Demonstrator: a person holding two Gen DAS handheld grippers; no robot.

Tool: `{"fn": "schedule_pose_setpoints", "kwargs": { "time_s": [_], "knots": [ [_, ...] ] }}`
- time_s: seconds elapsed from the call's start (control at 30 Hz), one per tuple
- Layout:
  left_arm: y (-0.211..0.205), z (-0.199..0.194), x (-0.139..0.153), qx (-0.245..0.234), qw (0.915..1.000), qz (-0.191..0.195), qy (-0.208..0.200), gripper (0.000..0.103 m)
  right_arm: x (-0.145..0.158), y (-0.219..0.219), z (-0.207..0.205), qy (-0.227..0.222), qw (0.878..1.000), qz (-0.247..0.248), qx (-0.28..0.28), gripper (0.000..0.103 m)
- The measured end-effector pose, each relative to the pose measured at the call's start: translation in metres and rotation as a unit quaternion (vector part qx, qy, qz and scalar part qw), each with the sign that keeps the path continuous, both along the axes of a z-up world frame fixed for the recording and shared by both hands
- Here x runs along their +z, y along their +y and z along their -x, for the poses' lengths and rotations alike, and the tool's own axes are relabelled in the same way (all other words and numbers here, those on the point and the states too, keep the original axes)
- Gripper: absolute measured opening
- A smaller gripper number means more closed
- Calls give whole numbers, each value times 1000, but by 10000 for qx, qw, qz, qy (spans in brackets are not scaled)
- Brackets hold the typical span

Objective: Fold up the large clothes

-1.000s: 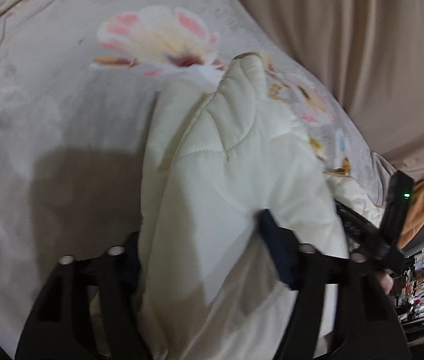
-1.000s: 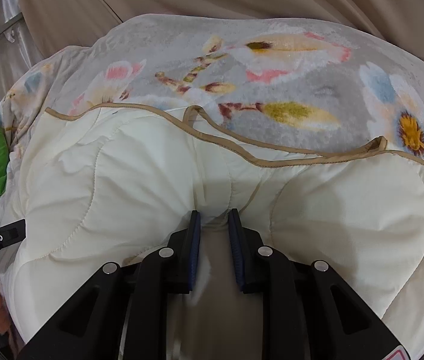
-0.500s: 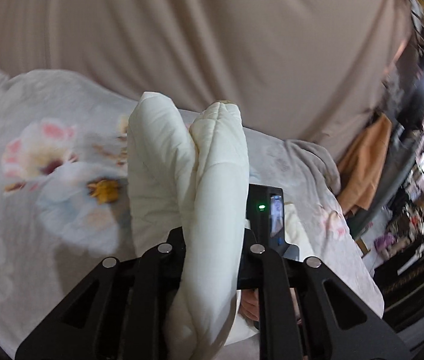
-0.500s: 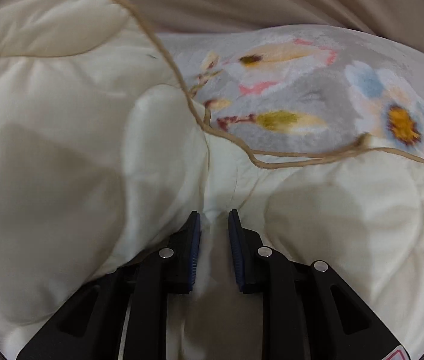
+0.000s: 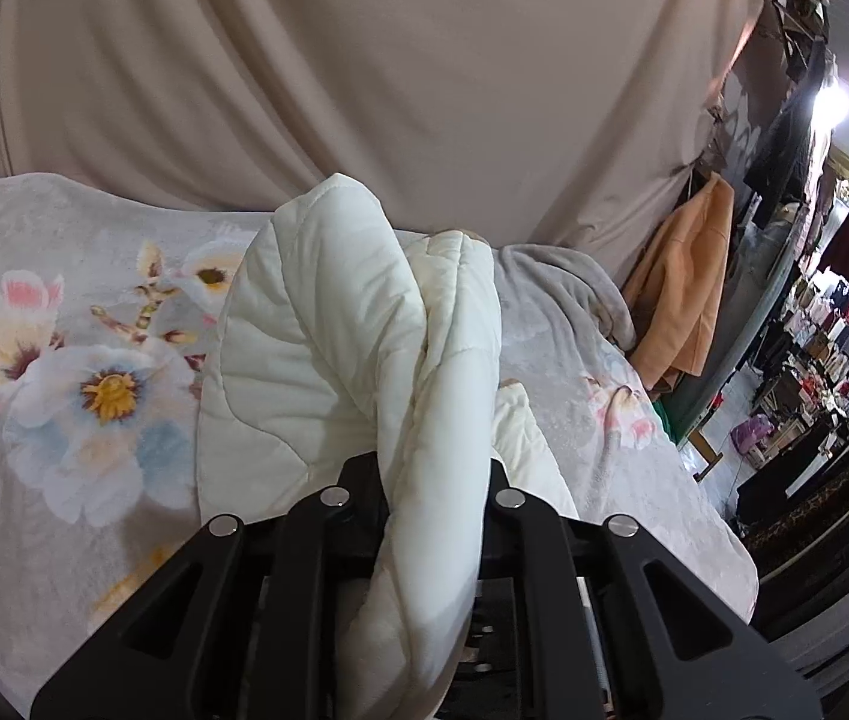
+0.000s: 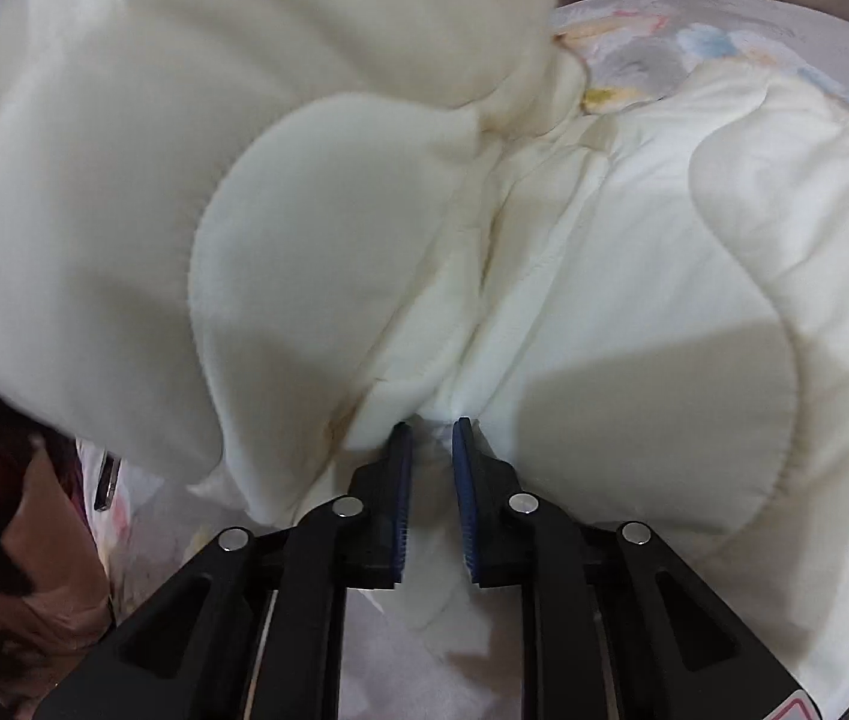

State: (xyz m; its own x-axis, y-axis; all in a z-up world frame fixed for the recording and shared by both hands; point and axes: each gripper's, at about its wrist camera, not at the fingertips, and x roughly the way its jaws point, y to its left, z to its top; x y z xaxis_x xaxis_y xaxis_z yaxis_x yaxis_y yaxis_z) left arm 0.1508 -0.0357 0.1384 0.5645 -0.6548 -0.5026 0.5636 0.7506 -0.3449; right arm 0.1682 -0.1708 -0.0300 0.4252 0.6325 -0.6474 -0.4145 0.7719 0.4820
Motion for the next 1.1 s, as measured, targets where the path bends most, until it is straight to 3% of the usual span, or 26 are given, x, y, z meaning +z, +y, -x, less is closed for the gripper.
{"fn": "schedule_pose_setpoints", "kwargs": {
  "time_s": [0.17, 0.33, 0.4, 0.47, 0.57, 0.7, 0.8, 0.9, 1.07, 1.1],
  "knots": [
    [-45, 6, -8, -159, 9990, -414, -100, 13, -13, 6, -15, 134, 9985, -510, 119, 6],
    [-80, 0, -13, -221, 9981, -569, -91, 12, -12, -24, -6, 671, 9920, -1070, -41, 2],
    [-91, -2, -17, -295, 9976, -629, -35, 12, 2, -43, 15, 479, 9958, -762, -154, 2],
    [-103, -2, -22, -357, 9963, -779, -42, 12, 21, -73, 43, -55, 9979, -167, -621, 5],
    [-125, -1, -37, -473, 9943, -957, 40, 12, 42, -120, 68, -601, 9842, 416, -1614, 6],
    [-155, 2, -55, -570, 9908, -1225, 83, 12, 36, -172, 68, -483, 9679, 456, -2425, 6],
    [-176, 6, -69, -598, 9874, -1462, 47, 12, 13, -182, 49, -145, 9711, 302, -2363, 2],
    [-199, 10, -87, -574, 9828, -1756, -33, 12, 4, -186, 37, -109, 9719, 247, -2338, 1],
    [-223, 11, -115, -498, 9765, -2089, -160, 12, 0, -193, 36, -96, 9716, 30, -2363, 2],
    [-227, 11, -121, -469, 9755, -2141, -195, 12, -1, -201, 53, -100, 9718, -25, -2355, 2]
  ]
}}
